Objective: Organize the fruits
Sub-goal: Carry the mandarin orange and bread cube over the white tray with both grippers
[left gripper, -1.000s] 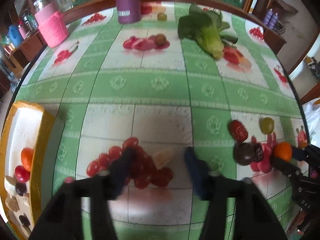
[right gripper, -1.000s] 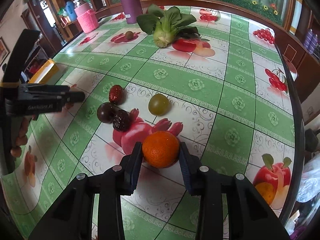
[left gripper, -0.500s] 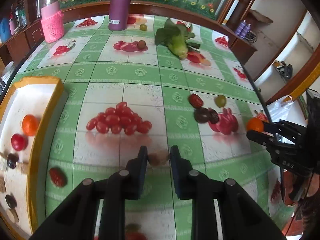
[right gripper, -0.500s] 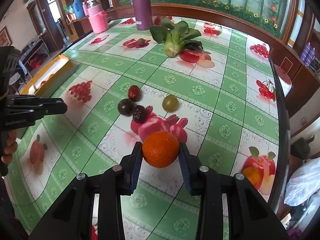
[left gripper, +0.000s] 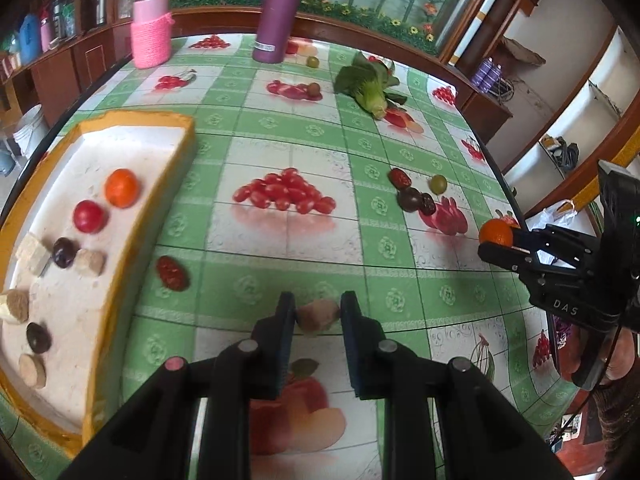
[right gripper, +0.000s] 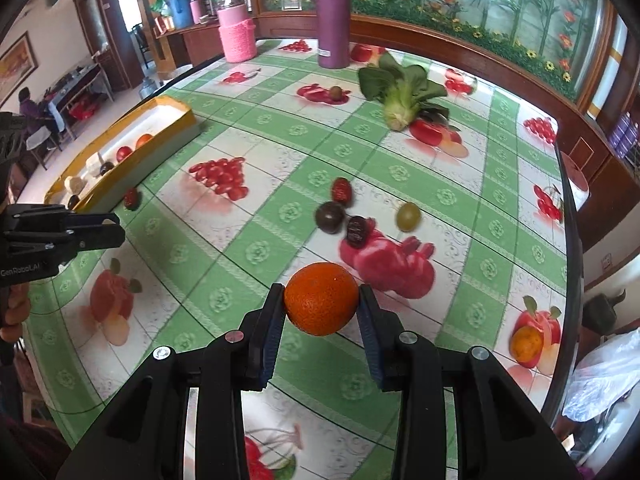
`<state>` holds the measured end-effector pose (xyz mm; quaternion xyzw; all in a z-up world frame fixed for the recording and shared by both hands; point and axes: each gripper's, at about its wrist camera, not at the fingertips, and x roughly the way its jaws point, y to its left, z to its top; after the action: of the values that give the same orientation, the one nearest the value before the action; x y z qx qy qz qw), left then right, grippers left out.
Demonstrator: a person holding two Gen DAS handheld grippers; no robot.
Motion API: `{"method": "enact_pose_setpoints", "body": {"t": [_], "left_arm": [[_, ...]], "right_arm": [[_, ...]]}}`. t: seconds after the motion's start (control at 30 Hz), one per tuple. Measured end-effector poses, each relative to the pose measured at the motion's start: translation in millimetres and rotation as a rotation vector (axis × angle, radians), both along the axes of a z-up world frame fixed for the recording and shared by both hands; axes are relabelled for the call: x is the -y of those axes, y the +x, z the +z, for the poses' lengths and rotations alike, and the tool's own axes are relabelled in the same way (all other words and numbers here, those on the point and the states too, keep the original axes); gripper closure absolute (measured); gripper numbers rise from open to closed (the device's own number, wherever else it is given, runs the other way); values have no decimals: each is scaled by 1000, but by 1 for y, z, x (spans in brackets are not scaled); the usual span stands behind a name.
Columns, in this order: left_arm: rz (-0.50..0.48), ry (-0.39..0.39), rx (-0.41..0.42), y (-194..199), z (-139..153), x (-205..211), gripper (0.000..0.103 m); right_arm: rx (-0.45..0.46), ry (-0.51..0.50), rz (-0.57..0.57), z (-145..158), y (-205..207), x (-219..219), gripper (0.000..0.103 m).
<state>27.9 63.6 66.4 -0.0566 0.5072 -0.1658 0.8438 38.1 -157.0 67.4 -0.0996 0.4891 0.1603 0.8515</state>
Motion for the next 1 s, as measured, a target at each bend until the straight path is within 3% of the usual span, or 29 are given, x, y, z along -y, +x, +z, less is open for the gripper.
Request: {"method": "enact_pose_setpoints", "body": {"t": [0.5, 1.0], "left_arm": [[179, -4, 35, -12, 13, -110, 77], [314, 66, -7, -8, -7, -204, 77]], "right_arm": [[37, 1, 192, 15, 12, -132, 68], [33, 35, 338, 13, 36, -248, 68]]}}
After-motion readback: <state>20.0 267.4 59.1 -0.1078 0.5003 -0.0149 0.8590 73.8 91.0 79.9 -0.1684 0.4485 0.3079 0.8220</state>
